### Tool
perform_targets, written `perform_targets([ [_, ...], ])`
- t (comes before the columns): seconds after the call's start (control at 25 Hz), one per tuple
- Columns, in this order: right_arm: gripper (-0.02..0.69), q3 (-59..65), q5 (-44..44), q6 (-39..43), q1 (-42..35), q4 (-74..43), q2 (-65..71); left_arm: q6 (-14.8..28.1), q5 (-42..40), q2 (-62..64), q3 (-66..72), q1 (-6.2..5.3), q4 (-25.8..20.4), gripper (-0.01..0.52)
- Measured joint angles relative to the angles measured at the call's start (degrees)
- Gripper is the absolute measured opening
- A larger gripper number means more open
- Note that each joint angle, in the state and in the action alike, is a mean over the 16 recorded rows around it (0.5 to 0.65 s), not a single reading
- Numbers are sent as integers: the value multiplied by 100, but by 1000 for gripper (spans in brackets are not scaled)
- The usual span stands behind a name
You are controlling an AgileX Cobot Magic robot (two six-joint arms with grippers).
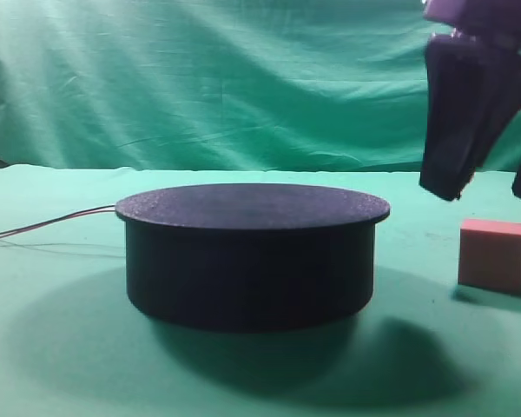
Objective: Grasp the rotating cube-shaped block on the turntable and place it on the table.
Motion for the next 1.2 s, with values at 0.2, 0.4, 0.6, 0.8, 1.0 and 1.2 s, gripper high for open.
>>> perform_targets([
  [0.2, 26, 54, 420, 364, 0, -263, -904, 0, 0, 0, 0, 0, 0, 0],
  [0.4, 0, 403, 533, 454, 0, -189, -1761, 0, 0, 0, 0, 0, 0, 0],
  [0.6, 0, 767, 453, 418, 0, -4, -2456, 0, 0, 0, 0, 0, 0, 0],
  [0.8, 0, 1008, 331, 111, 0, 107, -2913, 0, 0, 0, 0, 0, 0, 0],
  [1.0, 0, 1155, 50, -299, -52, 86, -3243, 0, 0, 0, 0, 0, 0, 0],
  [1.2, 0, 1632, -599, -704, -392, 59, -3742, 0, 0, 0, 0, 0, 0, 0],
])
